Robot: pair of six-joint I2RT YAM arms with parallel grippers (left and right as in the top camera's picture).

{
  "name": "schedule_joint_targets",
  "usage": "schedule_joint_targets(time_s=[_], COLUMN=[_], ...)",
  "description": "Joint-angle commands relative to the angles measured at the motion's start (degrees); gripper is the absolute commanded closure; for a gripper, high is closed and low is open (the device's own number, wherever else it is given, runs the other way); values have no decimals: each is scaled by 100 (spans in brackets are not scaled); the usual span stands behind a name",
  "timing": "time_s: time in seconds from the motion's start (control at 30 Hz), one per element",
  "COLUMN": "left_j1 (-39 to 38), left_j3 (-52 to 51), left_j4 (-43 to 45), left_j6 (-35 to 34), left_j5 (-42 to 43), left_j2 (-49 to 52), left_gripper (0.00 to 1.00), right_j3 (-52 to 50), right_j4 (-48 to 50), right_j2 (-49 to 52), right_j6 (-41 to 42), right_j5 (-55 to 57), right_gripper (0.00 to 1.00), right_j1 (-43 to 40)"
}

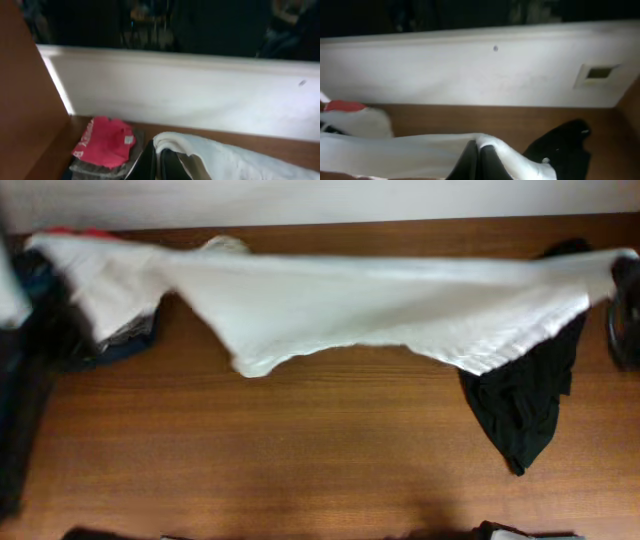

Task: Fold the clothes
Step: 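Lift the T-shirt with both grippers and stretch it apart, laying it flat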

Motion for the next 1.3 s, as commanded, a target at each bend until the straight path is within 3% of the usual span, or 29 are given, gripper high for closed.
schedule_joint_targets(time_s=[0.0, 0.23, 0.53, 0.9, 1.07, 1.27], left_j1=[31, 31, 31, 31, 144, 284], left_j3=[-20, -20, -658, -1475, -1528, -1528], left_j4=[-9, -26, 127, 234, 256, 280], left_j6=[118, 118, 240, 240, 238, 238], left_j5=[-144, -146, -323, -844, -879, -876], left_j2=[-223, -632, -389, 603, 1161, 1902], left_gripper=[99, 99, 99, 99, 99, 99], right_j3=[26, 24, -179, -719, -1025, -1390], right_j4=[-26, -125, -761, -831, -752, 2], right_j2=[-560, -1351, -901, 529, 1510, 2728], right_j6=[-39, 66, 66, -109, -575, -667], right_j5=[588, 1093, 1067, 632, 223, 184], right_gripper=[96, 96, 96, 96, 96, 96], right_j1=[-55, -44, -44, -42, -2, 365])
